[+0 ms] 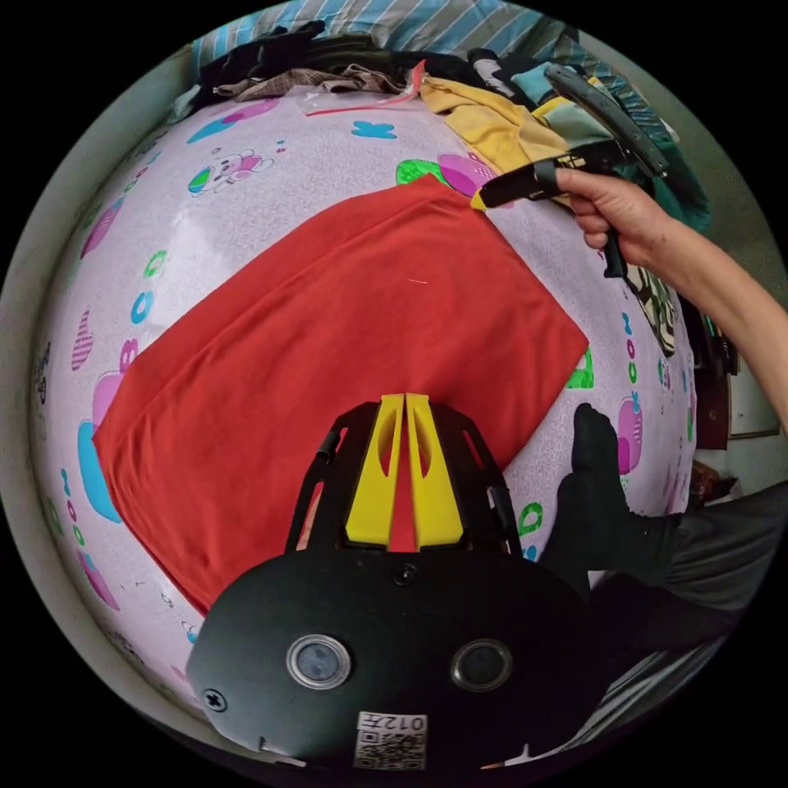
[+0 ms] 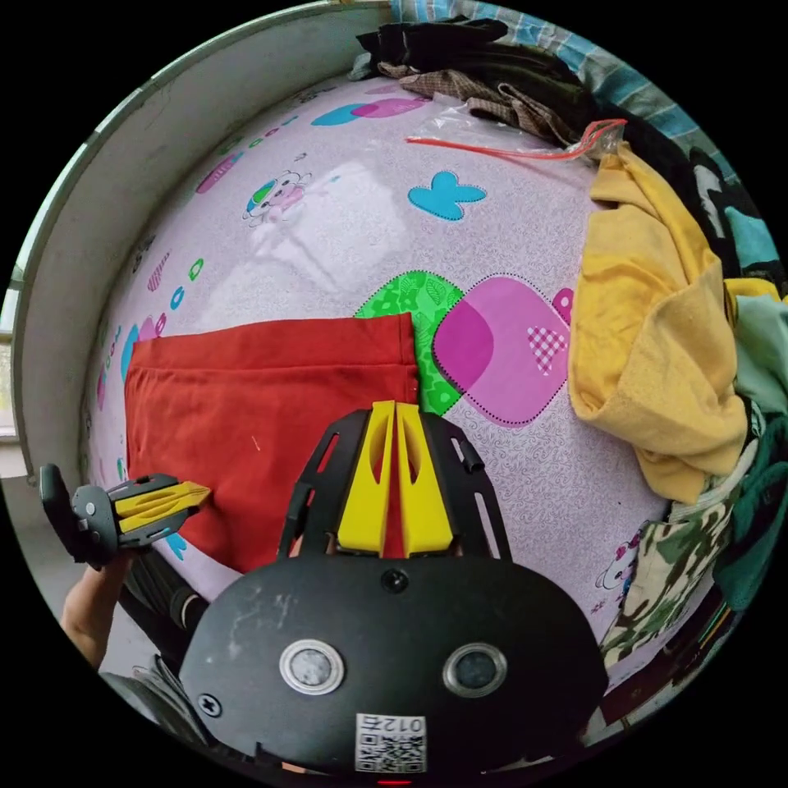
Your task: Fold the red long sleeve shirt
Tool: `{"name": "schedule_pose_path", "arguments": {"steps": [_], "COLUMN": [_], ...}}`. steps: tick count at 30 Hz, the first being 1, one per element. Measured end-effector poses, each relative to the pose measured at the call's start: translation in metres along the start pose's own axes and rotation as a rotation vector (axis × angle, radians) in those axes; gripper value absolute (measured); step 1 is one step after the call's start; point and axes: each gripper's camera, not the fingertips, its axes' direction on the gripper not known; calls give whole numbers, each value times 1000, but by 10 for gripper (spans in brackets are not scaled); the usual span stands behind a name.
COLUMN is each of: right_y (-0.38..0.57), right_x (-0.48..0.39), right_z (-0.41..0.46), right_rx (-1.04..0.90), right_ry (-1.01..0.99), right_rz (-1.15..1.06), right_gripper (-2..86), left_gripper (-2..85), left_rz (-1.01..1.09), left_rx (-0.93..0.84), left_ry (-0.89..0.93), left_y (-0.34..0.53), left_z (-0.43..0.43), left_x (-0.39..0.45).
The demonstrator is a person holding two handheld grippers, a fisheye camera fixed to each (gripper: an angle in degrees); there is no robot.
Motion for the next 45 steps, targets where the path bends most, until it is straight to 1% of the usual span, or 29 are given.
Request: {"name": "schedule_pose_path", "arguments": {"steps": [3, 5, 6, 8, 11, 13, 14, 19, 22, 31, 33, 35, 36, 37, 39, 41, 43, 45], "right_y": [19, 41, 47, 64, 71, 70, 70, 74, 81, 94, 95, 92, 91, 93, 98, 111, 124, 140], "right_x": [-37, -69, -75, -92, -101, -105, -110, -130, -135, -137, -138, -143, -146, -154, -177, -219, -256, -294], "right_z": [-7, -1, 2, 14, 29, 30, 31, 37, 40, 52, 56, 61, 59, 49, 34, 21, 21, 28], "right_rx": [-26, -103, -124, -185, -249, -250, -263, -275, -245, -206, -219, -291, -278, -214, -128, -30, 21, 46], "right_ry": [-60, -71, -70, -35, 48, 55, 62, 112, 115, 65, 63, 87, 93, 103, 126, 135, 116, 99], "right_rz": [-144, -266, -290, -359, -409, -429, -441, -494, -470, -430, -425, -407, -405, -428, -518, -664, -778, -885], "right_gripper": [-9, -9, -9, -9, -9, -10, -10, -9, -9, -9, -9, -9, -9, -9, -9, -9, -8, -8], "left_gripper": [5, 6, 6, 6, 6, 6, 6, 6, 6, 5, 5, 5, 5, 6, 7, 9, 13, 17], "left_rz": [-17, -54, -88, -137, -202, -214, -217, -249, -250, -172, -153, -146, -164, -188, -238, -303, -411, -473], "left_rx": [12, -1, -15, -33, -50, -87, -57, -36, -35, -26, -37, -58, -35, 4, 40, 42, 25, 18], "left_ry": [-51, -87, -104, -120, -96, -106, -112, -57, -46, -158, -158, -146, -145, -140, -107, -61, 0, 57], "left_y": [29, 49, 60, 74, 84, 85, 86, 89, 90, 88, 87, 88, 93, 101, 116, 134, 156, 169], "left_z": [-18, -22, -22, -20, -13, -3, -6, -12, -16, -30, -34, -43, -58, -77, -104, -125, -139, -144], "left_x": [-8, -18, -26, -37, -48, -48, -48, -61, -66, -61, -65, -75, -87, -103, -137, -178, -234, -271]}}
